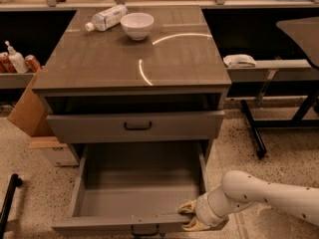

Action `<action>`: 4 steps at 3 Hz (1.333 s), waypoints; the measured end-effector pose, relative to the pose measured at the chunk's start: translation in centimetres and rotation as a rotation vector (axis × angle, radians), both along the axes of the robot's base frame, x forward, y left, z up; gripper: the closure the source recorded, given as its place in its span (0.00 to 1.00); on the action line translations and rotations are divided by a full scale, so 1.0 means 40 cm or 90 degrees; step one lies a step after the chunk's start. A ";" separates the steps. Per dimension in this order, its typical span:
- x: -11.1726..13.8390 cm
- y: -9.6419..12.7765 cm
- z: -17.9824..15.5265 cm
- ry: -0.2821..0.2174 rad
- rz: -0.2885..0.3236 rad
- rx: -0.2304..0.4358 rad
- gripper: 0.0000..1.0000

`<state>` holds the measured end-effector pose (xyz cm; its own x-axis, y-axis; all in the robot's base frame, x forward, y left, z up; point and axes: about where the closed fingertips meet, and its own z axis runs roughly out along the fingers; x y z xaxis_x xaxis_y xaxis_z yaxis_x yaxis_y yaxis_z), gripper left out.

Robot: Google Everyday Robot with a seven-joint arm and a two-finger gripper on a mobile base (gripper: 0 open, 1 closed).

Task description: Open middle drawer

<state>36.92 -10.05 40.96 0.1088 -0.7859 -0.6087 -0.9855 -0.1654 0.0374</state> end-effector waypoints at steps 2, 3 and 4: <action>-0.005 0.004 -0.004 0.003 0.002 0.001 0.15; -0.008 0.006 -0.005 0.004 0.004 0.002 0.00; -0.011 0.006 0.002 0.004 0.017 0.006 0.00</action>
Offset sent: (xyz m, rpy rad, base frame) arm -0.0010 0.0008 -0.0007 0.0010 0.0022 0.0017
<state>36.49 -9.81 41.05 0.1254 -0.7766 -0.6174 -0.9805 -0.1919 0.0421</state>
